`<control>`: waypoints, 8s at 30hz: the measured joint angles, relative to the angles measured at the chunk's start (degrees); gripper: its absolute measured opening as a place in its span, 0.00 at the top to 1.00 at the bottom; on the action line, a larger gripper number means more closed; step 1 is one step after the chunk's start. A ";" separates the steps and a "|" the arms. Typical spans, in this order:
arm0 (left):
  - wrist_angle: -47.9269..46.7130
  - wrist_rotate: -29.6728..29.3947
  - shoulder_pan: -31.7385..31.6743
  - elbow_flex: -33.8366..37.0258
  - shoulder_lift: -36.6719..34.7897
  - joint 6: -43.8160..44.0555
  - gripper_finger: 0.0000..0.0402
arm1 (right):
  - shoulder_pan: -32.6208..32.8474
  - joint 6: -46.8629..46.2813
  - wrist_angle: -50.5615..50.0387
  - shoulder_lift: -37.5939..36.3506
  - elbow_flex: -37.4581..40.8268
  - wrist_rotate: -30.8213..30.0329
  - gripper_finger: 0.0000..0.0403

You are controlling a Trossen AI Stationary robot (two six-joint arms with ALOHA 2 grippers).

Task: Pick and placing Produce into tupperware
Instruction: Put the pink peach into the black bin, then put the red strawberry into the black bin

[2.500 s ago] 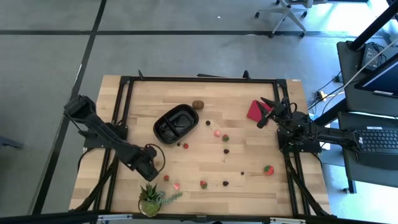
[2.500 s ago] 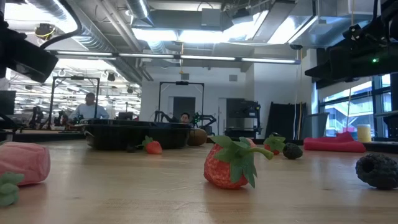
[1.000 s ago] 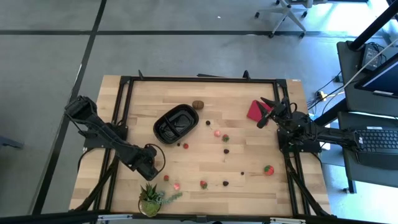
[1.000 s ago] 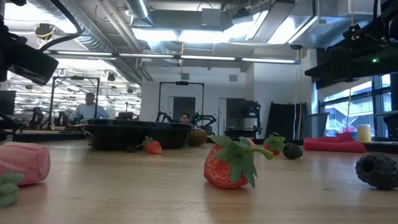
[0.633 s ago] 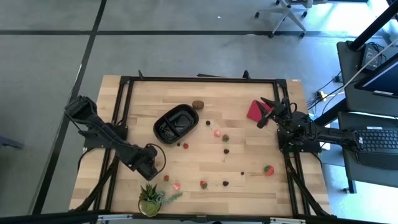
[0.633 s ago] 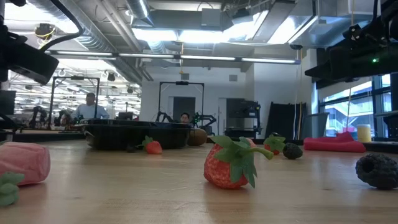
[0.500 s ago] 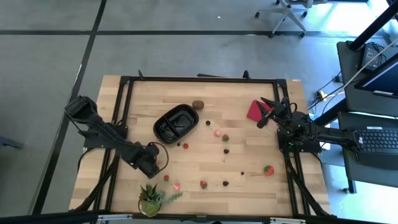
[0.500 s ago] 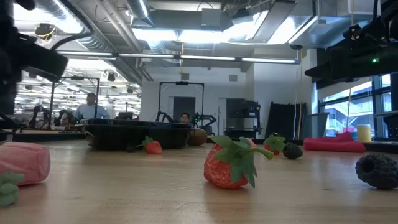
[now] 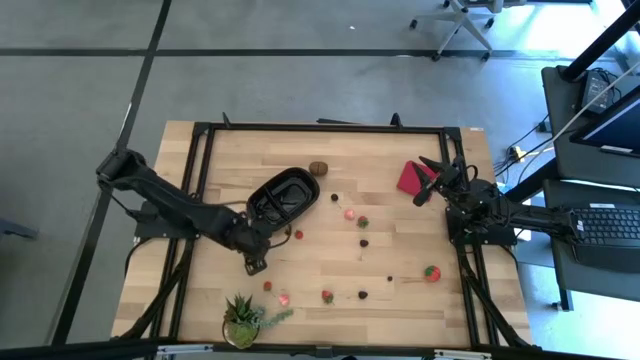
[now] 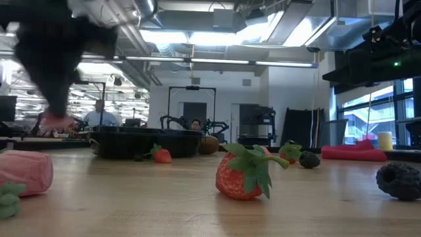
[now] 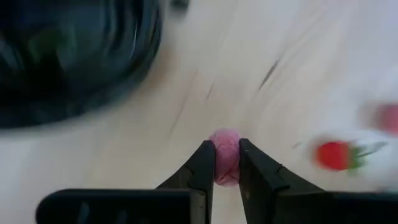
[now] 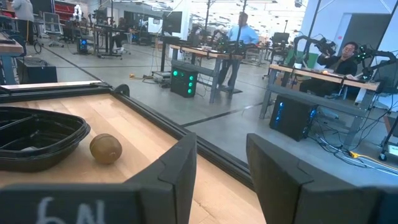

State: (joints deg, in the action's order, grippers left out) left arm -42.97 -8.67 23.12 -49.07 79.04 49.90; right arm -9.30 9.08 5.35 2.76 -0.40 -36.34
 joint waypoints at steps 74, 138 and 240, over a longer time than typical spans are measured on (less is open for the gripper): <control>18.74 -5.94 -17.12 1.35 -0.54 -44.64 0.36 | -0.01 -4.28 1.20 0.00 0.01 0.02 0.65; 24.90 -0.57 13.68 1.24 17.70 -24.79 0.42 | -0.02 -2.99 -0.81 0.00 0.02 0.00 0.65; 12.25 -10.27 -28.86 1.33 -8.89 -15.97 0.69 | 0.00 -2.73 -0.77 0.00 0.02 0.02 0.65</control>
State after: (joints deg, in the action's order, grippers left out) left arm -30.72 -18.94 -5.75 -47.75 70.15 33.93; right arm -9.30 6.35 4.58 2.76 -0.39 -36.32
